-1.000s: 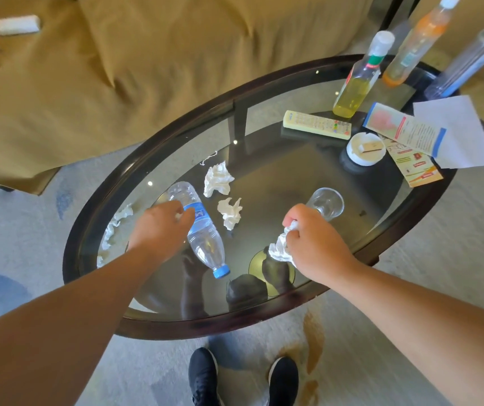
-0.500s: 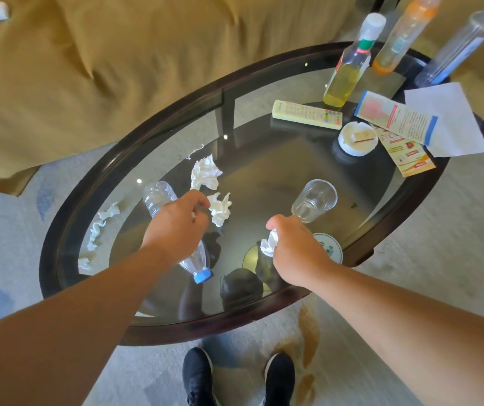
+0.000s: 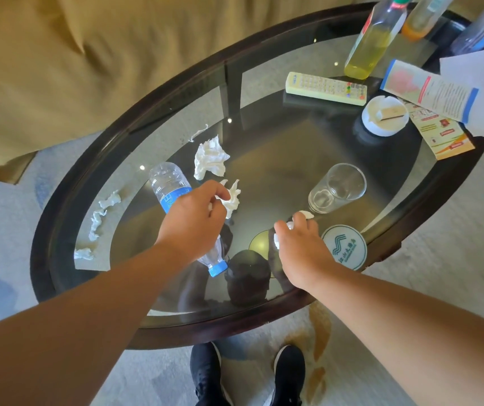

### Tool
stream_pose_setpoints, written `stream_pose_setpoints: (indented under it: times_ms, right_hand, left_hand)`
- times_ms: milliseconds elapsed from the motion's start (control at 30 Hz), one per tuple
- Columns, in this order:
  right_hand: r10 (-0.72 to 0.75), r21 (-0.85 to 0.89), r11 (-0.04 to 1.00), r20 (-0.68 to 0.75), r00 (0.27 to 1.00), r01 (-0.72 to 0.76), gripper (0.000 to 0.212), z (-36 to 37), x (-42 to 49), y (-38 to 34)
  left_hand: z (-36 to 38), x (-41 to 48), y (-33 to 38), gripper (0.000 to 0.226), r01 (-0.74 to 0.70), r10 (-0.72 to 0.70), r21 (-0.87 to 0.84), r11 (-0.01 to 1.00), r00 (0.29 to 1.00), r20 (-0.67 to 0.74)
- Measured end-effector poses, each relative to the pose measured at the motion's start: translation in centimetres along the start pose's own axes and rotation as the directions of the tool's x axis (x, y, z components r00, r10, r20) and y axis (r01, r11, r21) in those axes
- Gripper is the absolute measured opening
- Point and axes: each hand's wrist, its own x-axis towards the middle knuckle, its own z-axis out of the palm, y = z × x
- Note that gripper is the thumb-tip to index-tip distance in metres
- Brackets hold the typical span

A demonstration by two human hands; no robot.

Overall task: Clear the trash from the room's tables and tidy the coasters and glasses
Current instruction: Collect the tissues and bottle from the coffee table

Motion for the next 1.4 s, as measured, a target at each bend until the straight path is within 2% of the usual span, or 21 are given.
stream_pose_setpoints:
  times_ms: [100,200,267,400,500,700,867,1033,1100,1233,1400]
  right_hand:
    - [-0.062,-0.019,0.998,-0.072,0.995,0.061,0.025,0.3,0.5,0.4]
    - [-0.112,-0.037,0.993,-0.041,0.993,0.11,0.015,0.3,1.0,0.8]
    - [-0.095,0.002,0.995,-0.052,0.994,0.095,0.017,0.1,1.0,0.9]
    - [-0.023,0.254,0.966,-0.09,0.996,0.045,0.015,-1.6,0.4,0.1]
    - [-0.015,0.348,0.936,-0.09,0.996,0.046,0.015,-3.5,0.4,-0.7]
    - [-0.099,0.408,0.901,-0.127,0.987,0.143,0.023,-7.2,0.2,-2.4]
    - [-0.041,0.484,0.872,-0.09,0.995,0.079,0.014,-9.7,0.1,-4.3]
    - [-0.007,0.428,0.9,-0.176,0.984,0.083,0.031,-11.6,-0.3,-6.3]
    - [-0.013,0.403,0.91,-0.212,0.977,0.099,0.026,-12.1,-0.2,-6.7]
    - [-0.025,0.412,0.905,-0.193,0.981,0.105,0.01,-12.3,0.2,-6.9]
    - [-0.032,0.446,0.89,-0.14,0.99,0.092,0.032,-11.1,1.5,-7.1]
  left_hand:
    - [0.2,0.2,0.1,0.023,-0.002,0.002,-0.002,1.0,1.0,0.007]
    - [0.0,0.3,0.4,0.022,-0.007,0.007,-0.019,1.0,1.0,0.003]
    - [-0.4,0.4,0.7,0.023,-0.016,0.016,-0.023,1.0,1.0,-0.001]
    - [-1.5,0.5,1.3,0.024,-0.032,0.031,-0.021,0.999,0.999,-0.013]
    - [-2.6,0.6,1.8,0.024,-0.031,0.031,-0.015,0.999,0.999,-0.033]
    - [-5.0,0.8,2.1,0.023,-0.039,0.039,-0.007,0.999,0.996,-0.076]
    - [-7.3,1.0,1.8,0.022,-0.063,0.066,0.025,0.998,0.992,-0.103]
    - [-9.9,1.0,1.8,0.024,-0.073,0.068,-0.049,0.996,0.992,-0.104]
    - [-10.8,1.0,1.9,0.024,-0.086,0.081,-0.048,0.995,0.992,-0.098]
    - [-12.2,1.3,1.9,0.02,-0.124,0.121,-0.019,0.992,0.986,-0.111]
    - [-11.8,1.6,1.0,0.023,-0.133,0.128,-0.031,0.991,0.985,-0.116]
